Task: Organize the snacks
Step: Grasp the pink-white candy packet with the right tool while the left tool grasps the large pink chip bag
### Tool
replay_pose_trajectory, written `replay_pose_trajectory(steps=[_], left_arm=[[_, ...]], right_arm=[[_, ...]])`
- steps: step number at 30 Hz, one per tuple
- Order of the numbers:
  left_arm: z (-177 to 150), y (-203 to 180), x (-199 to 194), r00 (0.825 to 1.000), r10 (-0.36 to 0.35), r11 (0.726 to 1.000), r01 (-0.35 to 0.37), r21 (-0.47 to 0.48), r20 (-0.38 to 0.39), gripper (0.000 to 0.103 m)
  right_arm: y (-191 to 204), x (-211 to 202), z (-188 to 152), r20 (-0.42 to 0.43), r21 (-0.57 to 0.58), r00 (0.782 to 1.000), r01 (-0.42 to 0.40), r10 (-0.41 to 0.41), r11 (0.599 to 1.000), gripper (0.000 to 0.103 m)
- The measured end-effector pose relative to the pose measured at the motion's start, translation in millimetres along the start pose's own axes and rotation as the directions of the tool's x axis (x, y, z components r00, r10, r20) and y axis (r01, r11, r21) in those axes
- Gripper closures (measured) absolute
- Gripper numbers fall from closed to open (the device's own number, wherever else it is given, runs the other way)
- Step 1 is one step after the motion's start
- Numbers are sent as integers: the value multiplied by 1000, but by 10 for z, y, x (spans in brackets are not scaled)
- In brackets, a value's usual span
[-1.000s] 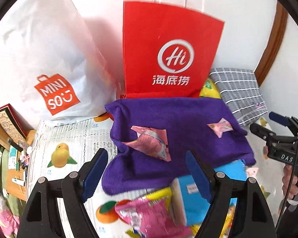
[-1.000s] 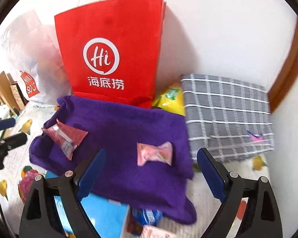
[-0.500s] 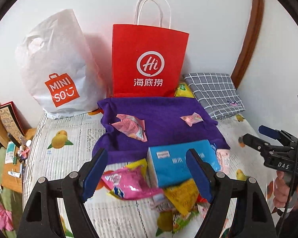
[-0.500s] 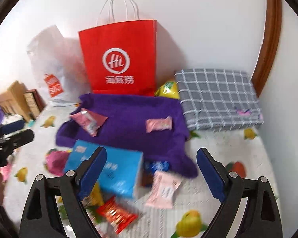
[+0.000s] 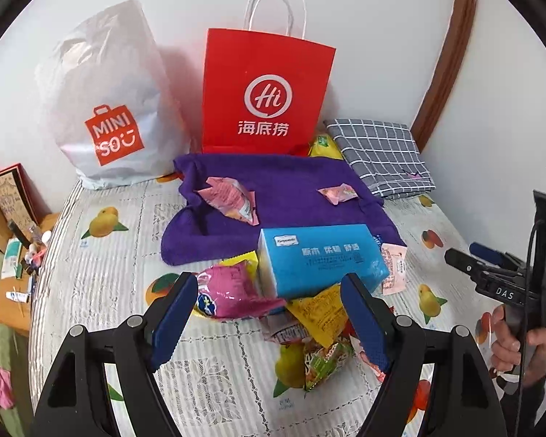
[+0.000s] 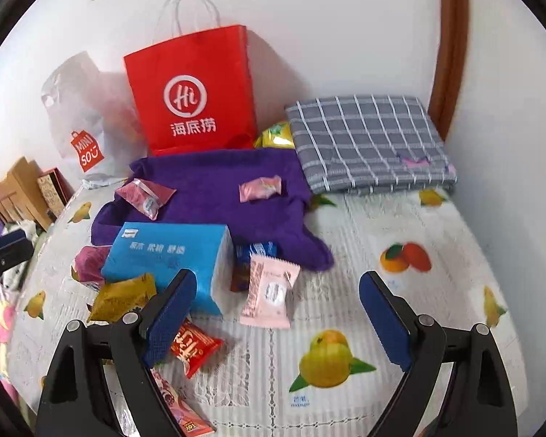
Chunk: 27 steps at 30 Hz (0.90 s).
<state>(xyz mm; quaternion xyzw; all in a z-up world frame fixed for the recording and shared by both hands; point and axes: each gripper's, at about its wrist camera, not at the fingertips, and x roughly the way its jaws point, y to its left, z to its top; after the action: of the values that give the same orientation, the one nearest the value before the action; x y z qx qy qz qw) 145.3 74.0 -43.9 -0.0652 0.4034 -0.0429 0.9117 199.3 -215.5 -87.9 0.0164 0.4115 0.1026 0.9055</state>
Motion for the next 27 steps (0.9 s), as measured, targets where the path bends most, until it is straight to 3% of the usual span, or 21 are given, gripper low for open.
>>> replay_pose_trajectory(steps=[11,21,25,27], left_arm=[[-204,300,227,997,77,995,-77,-63,-12,24],[-374,504,427,994,102,988,-105,-110,-36,24],[-426,491,475,995,94,989,-99,-110,-44,24],[-447,463,503,995,88,991,-92,-101,-41,24]], right_arm=[[-12,626,-278,-62,-12,998,13,-14,1000,26],[123,1054,-280,-77,-17,997,8,-9,1000,30],[121,1165,-298,-108,-12,994,-9,7,1000,62],[129,1112,-331,-80,-30,997,-12,9,999,62]])
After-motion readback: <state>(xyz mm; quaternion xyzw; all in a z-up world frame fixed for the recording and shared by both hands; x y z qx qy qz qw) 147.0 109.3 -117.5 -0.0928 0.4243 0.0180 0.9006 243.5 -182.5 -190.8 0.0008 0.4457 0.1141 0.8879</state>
